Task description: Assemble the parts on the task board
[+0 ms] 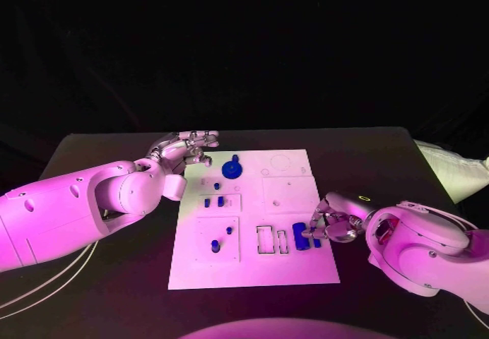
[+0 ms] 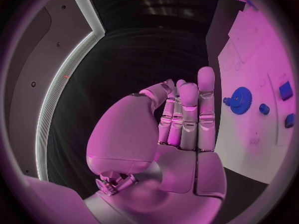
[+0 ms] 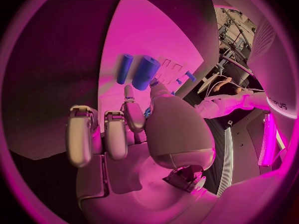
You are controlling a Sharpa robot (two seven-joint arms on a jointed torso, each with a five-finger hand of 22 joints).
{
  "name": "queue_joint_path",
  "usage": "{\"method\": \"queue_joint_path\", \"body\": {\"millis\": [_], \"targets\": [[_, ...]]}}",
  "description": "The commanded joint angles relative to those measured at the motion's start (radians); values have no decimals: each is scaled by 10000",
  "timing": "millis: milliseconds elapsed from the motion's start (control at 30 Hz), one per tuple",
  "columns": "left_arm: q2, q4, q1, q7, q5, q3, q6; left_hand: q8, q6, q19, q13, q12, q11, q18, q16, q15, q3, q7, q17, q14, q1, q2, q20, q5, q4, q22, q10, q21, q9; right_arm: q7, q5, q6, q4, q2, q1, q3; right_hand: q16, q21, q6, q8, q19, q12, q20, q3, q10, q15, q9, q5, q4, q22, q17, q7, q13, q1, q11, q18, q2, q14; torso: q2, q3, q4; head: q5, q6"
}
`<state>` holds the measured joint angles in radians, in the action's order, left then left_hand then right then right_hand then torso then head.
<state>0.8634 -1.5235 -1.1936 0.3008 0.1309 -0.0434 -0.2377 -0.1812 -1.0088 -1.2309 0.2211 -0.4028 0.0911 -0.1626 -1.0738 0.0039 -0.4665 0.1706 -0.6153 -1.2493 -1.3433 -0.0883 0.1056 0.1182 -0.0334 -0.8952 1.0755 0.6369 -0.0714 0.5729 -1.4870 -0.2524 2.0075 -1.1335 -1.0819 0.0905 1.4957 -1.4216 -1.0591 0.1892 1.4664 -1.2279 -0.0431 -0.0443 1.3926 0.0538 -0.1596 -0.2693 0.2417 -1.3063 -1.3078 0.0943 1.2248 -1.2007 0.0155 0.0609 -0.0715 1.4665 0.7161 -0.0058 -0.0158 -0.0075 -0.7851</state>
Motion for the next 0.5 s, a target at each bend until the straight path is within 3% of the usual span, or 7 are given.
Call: {"method": "queue_joint_path", "body": {"millis": [33, 500], "targets": [[0, 4, 11, 62, -31, 7, 193, -32, 90, 82, 9, -58, -29, -143, -13, 22, 3, 1, 9, 64, -18, 24, 2, 18, -57, 9, -76, -64, 9, 116, -411, 228, -14, 73, 55, 3, 44, -57, 60, 63, 131, -64, -19, -80, 11, 36, -27, -4, 25, -21, -1164, 22, 37, -115, -3, -57, 34, 781, 9, -9, -3, 15, -20], [4, 5, 24, 51, -31, 7, 201, -32, 90, 82, 9, -58, -29, -143, -13, 22, 3, 1, 9, 64, -18, 24, 2, 18, -57, 9, -76, -64, 9, 123, -698, 529, -320, 670, 331, 3, 67, -71, 48, 194, 127, -307, -10, -261, 120, 50, -164, -125, 30, -49, -1202, 2, 400, -454, -21, -61, 146, 786, 5, -10, 6, 99, -65]]}}
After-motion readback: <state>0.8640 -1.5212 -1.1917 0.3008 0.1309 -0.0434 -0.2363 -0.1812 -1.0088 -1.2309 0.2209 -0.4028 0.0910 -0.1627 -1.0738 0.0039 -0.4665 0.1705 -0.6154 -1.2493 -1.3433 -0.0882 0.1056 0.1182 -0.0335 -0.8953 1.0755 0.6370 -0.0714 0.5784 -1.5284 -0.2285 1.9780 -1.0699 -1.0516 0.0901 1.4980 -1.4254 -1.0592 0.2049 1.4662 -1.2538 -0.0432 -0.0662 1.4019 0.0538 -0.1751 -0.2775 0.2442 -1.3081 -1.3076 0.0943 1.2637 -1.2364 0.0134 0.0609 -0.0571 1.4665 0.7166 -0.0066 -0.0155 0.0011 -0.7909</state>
